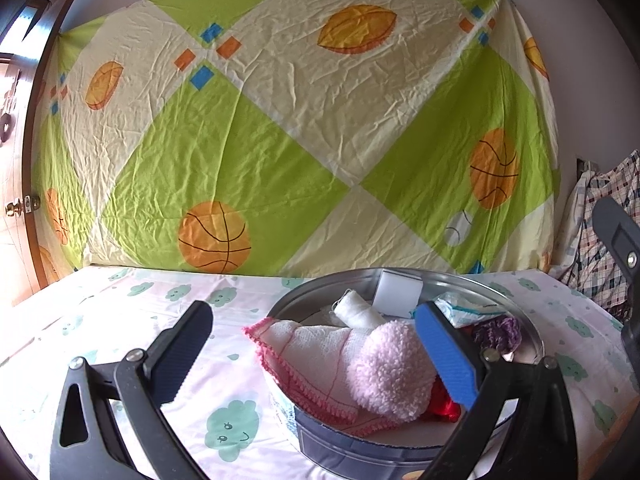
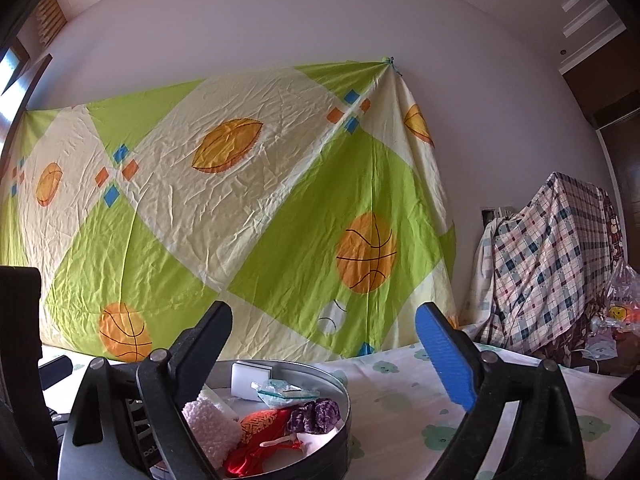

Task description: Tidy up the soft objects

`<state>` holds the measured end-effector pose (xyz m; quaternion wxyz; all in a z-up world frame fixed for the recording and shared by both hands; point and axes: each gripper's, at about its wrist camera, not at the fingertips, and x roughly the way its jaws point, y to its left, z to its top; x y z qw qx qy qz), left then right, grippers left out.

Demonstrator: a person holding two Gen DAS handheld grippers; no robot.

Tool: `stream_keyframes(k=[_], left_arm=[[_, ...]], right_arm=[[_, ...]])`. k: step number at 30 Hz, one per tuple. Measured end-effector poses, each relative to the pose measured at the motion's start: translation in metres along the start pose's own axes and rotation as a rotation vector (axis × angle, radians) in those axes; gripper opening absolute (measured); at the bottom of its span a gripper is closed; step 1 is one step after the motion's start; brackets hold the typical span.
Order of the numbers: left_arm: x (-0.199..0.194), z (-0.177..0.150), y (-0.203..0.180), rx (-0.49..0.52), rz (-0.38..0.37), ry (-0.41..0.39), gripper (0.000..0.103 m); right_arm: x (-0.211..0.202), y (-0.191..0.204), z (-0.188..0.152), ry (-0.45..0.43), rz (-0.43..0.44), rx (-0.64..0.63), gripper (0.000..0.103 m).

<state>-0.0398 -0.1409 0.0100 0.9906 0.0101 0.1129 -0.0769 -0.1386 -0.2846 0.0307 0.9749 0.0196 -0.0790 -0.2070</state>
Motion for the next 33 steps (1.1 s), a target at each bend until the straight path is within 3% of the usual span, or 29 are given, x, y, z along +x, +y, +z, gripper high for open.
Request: stream_keyframes(k=[17, 22, 26, 33], left_arm=[[-0.017, 0.002, 0.0, 0.007, 0.005, -0.066, 0.103], [-0.022, 0.002, -0.001, 0.006, -0.043, -0.092, 0.103], [-0.021, 0.002, -0.005, 0.009, -0.087, -0.068, 0.103], [-0.014, 0.001, -0.001, -0.015, -0.041, -0.027, 0.103]], right_arm=[[-0.012, -0.006, 0.002, -0.058, -0.03, 0.021, 0.098], [-0.013, -0.008, 0.002, -0.065, -0.039, 0.029, 0.1], [-0.013, -0.009, 0.002, -0.064, -0.042, 0.031, 0.1], [-0.013, -0.011, 0.001, -0.059, -0.049, 0.038, 0.101]])
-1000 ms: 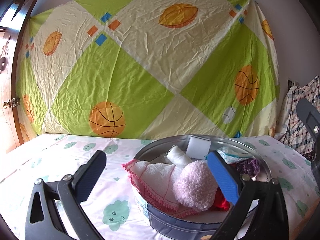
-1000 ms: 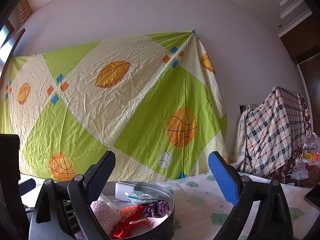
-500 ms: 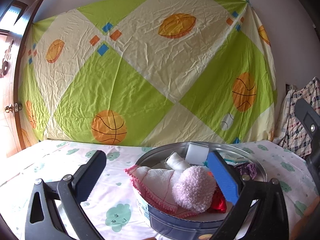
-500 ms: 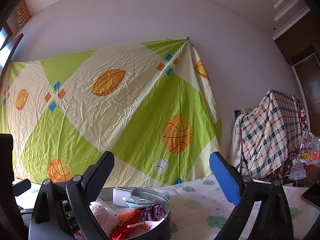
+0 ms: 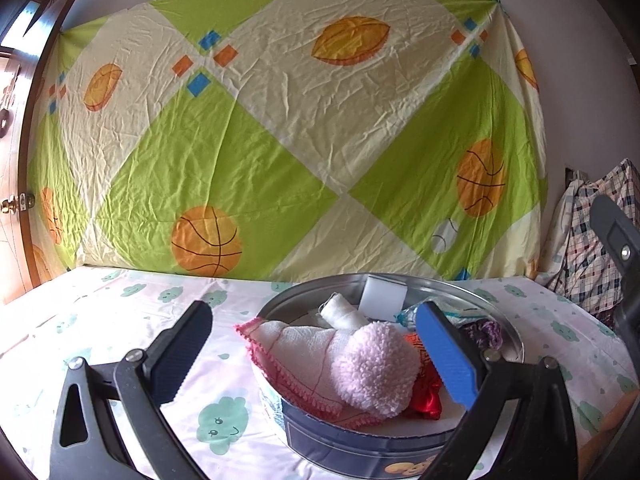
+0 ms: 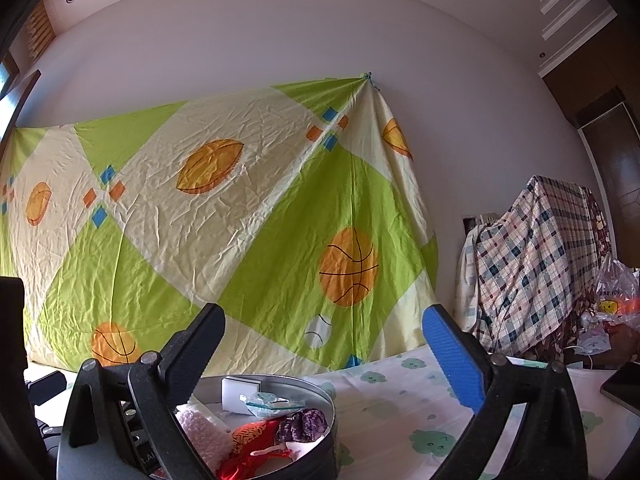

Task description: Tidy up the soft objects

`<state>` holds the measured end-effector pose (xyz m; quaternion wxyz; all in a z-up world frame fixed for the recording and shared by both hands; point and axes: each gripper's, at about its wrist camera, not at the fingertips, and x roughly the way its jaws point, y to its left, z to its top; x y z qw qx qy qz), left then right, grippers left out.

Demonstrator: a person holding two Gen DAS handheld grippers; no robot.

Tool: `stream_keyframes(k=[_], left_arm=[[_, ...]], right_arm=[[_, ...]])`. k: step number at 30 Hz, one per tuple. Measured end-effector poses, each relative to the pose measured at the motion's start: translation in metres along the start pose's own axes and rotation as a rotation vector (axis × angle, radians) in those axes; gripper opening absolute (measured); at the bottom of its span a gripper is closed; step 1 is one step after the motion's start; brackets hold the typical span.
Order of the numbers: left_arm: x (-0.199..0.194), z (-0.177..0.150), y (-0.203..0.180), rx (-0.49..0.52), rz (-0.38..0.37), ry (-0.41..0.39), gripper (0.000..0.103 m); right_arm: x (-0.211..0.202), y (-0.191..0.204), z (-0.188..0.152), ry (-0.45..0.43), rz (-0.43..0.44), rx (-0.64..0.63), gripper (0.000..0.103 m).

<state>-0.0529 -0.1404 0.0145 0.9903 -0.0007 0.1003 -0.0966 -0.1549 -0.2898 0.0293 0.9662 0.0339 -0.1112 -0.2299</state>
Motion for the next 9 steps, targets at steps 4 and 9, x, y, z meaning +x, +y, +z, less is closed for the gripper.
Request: stream_keyframes(k=[4, 9], left_arm=[[0.0004, -0.0016, 0.0013, -0.003, 0.008, 0.004, 0.103], [0.0018, -0.0015, 0.0016, -0.001, -0.001, 0.013, 0.103]], right_arm=[[-0.0002, -0.0009, -0.0006, 0.003, -0.008, 0.002, 0.101], [0.0021, -0.0003, -0.0007, 0.013, -0.02, 0.005, 0.101]])
